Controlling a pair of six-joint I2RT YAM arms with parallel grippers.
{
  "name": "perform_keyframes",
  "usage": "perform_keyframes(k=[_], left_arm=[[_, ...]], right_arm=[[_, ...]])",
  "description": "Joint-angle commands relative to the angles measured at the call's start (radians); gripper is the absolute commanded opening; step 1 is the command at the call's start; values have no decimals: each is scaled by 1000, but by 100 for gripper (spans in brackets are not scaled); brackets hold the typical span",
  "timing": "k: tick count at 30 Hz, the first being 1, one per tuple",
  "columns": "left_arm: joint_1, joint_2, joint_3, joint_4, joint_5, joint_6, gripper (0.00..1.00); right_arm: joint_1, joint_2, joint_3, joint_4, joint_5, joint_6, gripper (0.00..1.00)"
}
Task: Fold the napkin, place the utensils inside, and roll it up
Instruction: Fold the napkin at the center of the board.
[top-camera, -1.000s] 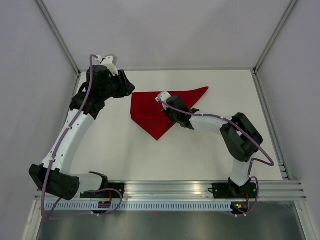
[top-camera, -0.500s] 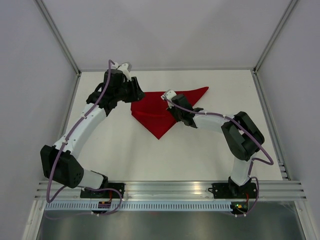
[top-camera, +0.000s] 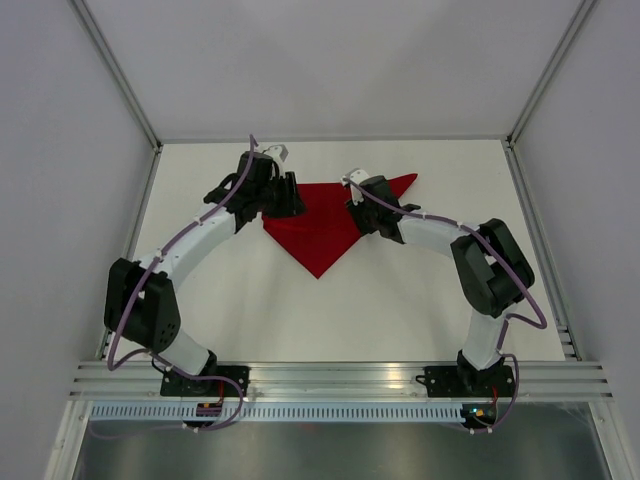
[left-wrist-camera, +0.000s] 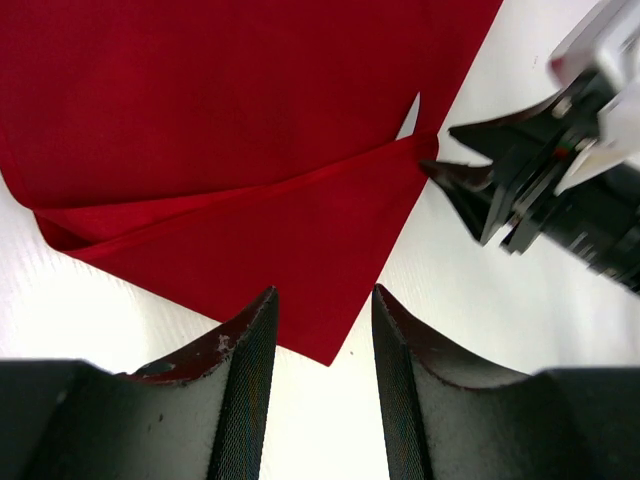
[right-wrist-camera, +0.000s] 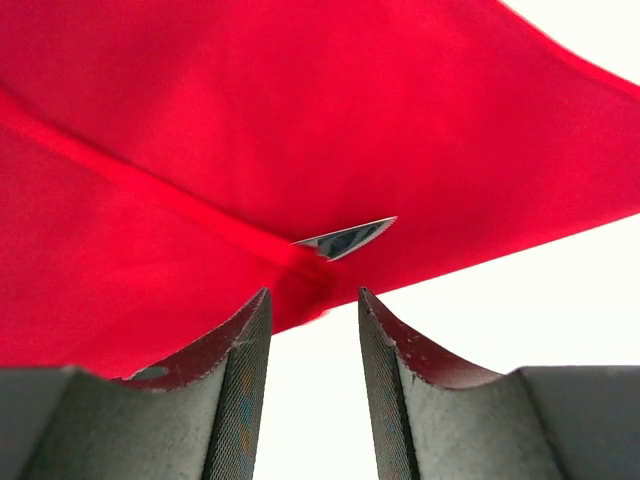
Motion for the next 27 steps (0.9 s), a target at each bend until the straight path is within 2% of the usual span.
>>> perform_keyframes(k=[1,11,14,20,27], left_arm=[[-17,23,-21,63,36,-40,47],[-109,107,-63,129,46,-63,47],[-138,156,-49,152,49,-74,47],[-166,232,-30,195,69,-97,47],[-169,250,-20,209,77,-99,46]], right_arm=[[-44,10,70,-26,-39,29,47],[-214,65,201,-132,-179,82,48],[-286,96,253,-169,-215,109,52],[-453,196,374,-223,-384,223,61],[-543,340,483,-237,-531,336,67]])
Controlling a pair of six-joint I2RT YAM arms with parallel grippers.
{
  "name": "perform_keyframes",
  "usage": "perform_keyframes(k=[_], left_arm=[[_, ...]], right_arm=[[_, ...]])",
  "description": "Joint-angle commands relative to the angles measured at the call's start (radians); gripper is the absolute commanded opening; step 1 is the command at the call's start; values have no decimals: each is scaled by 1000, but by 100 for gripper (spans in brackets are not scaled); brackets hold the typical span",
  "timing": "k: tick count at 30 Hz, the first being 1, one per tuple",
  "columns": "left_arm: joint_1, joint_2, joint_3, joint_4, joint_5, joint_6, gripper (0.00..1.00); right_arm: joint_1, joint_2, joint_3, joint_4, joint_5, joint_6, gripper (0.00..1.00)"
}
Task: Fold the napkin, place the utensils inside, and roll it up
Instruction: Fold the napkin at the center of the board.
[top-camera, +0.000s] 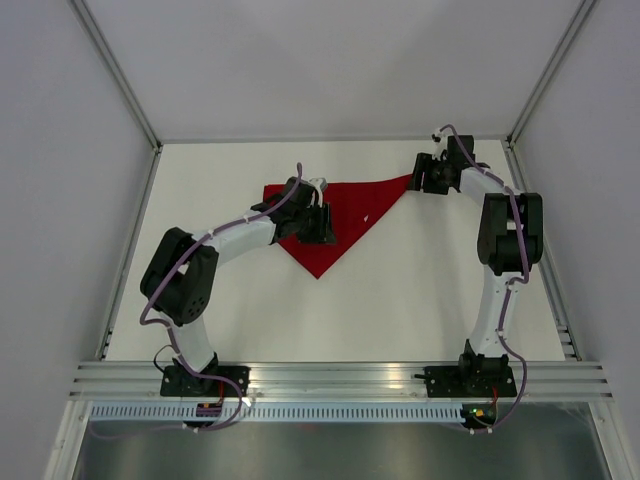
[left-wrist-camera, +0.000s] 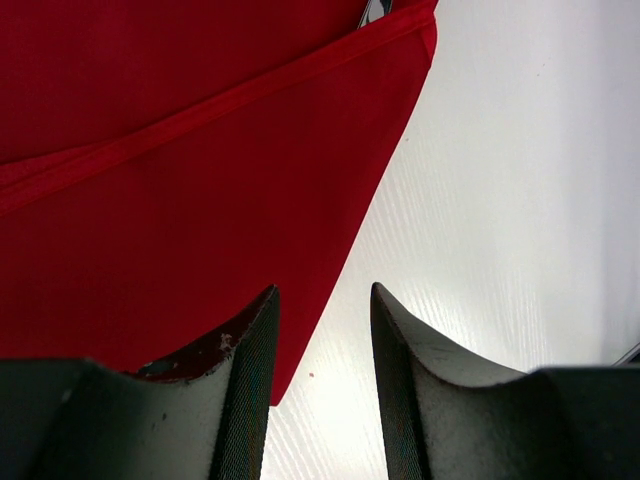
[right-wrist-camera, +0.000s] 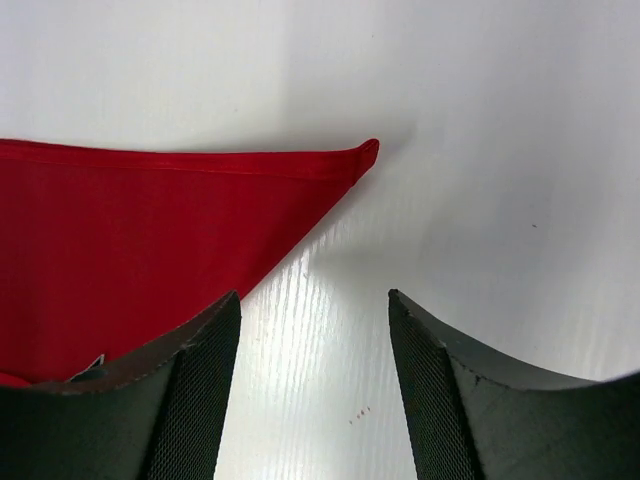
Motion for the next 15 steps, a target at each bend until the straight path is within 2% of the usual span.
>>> perform_keyframes(k=[1,9,14,15], left_arm=[[-3,1,39,53,28,-41,47],[-3,-1,33,51,26,-38,46],[-3,-5,33,50,28,-40,46],[-3,-7,33,50,26,-40,46]], right_arm=[[-32,66,65,4,-159,133,67],[-83,156,104,111,-266,296,69],[-83,189,117,151,-298,359,65],[-83,196,117,168,-305,378,62]])
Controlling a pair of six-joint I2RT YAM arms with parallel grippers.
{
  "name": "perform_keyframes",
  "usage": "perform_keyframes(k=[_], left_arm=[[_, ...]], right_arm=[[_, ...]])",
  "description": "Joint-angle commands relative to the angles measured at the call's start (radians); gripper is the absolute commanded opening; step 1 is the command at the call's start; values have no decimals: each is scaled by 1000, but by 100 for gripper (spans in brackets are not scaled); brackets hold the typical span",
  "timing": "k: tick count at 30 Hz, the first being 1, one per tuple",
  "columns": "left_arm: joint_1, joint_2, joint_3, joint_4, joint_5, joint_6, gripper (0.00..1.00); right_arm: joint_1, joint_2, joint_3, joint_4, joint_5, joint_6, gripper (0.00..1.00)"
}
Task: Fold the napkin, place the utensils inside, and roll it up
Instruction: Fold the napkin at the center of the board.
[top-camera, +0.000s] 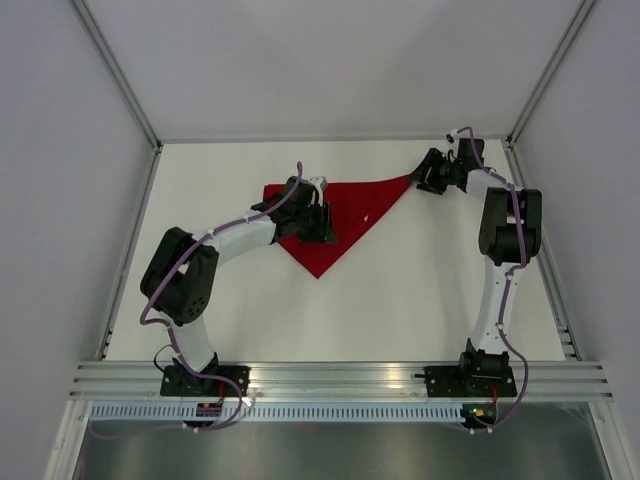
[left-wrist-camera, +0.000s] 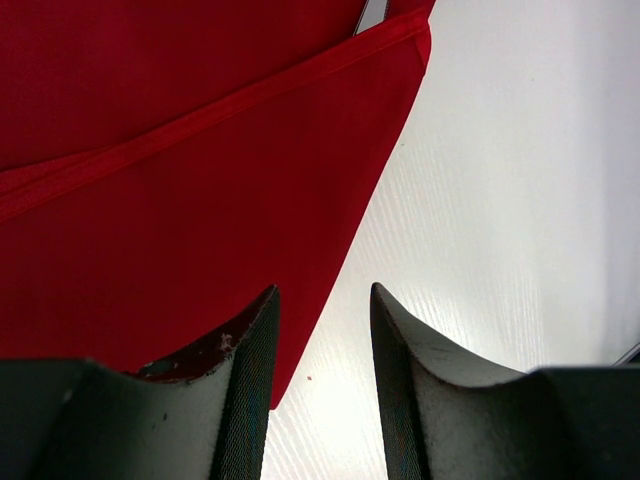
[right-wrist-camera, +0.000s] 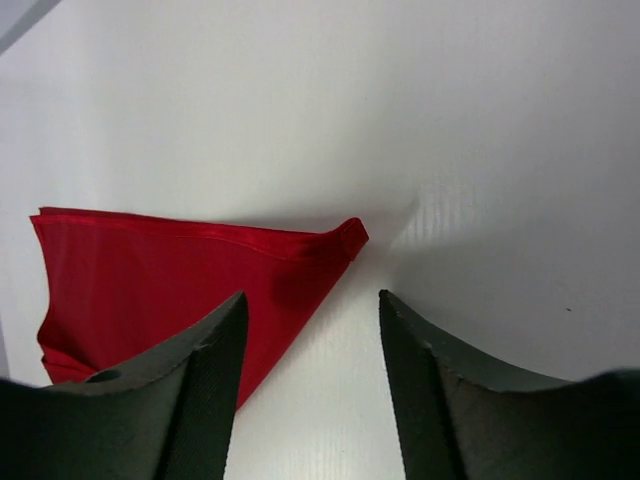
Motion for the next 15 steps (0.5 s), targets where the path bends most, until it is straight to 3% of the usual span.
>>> perform_keyframes(k=[1,8,9,12,15], left_arm=[[-3,-8,31,34,24,-38,46],[-3,-33,34,15,10,-36,46],[-3,-37,37,15,9,-36,46],[-2,-53,49,0,7,-31,47],[0,-67,61,-20,9,-24,47]], right_arm=[[5,42,29,51,-50,101,59],[5,71,41,123,-73,175,37],[5,71,42,134,-73,179,29],[5,54,32,190,-84,191,17],[3,4,-19,262,-95,190,11]])
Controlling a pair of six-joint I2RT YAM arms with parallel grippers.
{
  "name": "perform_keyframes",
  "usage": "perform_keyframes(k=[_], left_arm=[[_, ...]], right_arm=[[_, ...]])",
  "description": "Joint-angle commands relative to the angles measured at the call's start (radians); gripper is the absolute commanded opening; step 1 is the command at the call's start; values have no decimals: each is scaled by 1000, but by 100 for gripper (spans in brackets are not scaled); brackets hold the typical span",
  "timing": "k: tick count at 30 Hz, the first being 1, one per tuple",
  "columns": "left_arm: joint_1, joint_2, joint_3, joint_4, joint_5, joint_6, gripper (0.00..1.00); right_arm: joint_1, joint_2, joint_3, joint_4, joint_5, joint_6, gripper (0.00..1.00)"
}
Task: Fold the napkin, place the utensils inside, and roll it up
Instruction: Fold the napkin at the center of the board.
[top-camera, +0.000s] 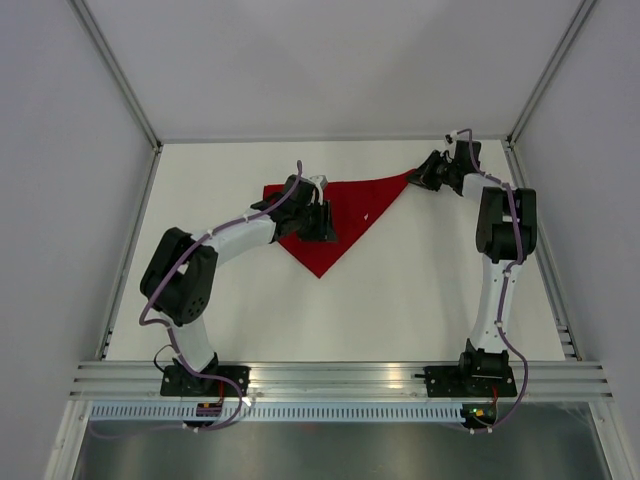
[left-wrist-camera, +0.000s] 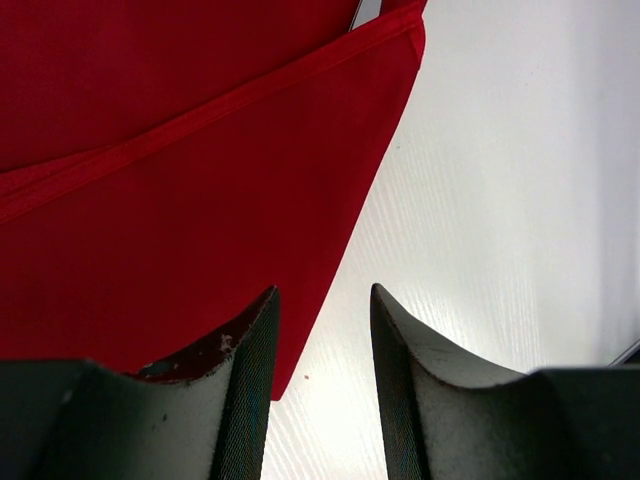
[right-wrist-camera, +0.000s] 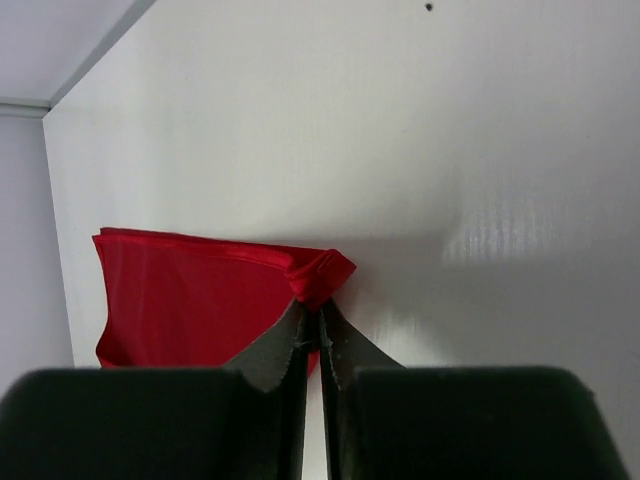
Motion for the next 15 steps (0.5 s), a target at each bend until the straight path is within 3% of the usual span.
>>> perform_keyframes(k=[1,10,15], left_arm=[[3,-71,54,-8,12,-25,47],[32,-201,66,-13,4,-65,47],[46,-284,61,-30,-25,-85,48]], right_arm=[[2,-72,-41,139,-25,3,11],[70,-269,-171,152,-31,-285,11],[209,-391,-271,103,-6,-513,10]])
